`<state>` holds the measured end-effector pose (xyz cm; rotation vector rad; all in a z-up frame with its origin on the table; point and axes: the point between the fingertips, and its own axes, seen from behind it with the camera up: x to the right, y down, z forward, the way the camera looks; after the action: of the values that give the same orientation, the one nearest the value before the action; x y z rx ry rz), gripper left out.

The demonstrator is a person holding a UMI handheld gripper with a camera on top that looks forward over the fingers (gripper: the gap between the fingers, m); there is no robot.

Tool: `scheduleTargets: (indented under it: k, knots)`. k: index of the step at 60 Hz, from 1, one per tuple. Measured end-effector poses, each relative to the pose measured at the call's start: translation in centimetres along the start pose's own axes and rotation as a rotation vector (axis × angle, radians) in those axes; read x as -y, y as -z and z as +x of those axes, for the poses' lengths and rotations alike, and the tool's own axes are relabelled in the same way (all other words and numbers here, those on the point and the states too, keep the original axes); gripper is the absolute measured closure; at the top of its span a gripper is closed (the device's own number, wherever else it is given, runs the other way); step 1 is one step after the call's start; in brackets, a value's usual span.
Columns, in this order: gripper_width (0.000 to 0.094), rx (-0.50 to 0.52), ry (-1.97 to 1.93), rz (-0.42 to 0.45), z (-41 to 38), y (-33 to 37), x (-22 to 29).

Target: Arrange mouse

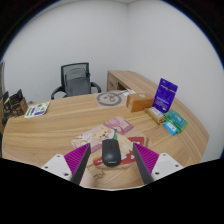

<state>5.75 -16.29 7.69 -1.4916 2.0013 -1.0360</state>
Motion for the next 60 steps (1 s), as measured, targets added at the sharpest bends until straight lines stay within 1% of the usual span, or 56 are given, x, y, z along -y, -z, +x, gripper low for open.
scheduleTargets:
  k: [6,13,19,27,33,42,60]
  knots:
    - [0.0075,0.052,0.018,0.011,-2.7,7.9,0.2]
    - [0.0069,0.117,-0.002,-0.026,-6.2,16.6,-1.8]
    - [0.0071,0.137,-0.011,-0.054,-8.3,22.8,-4.2]
    - [0.0069,0.16,-0.009,-0.098,-10.7,29.1,-7.6]
    - [0.0067,0.162,0.02,-0.109,-11.9,32.4,-9.5]
    - [0.0068,0.163,0.052,-0.106,-13.2,34.8,-11.0]
    - [0.0067,0.157,0.1,-0.05,-14.1,36.4,-9.8]
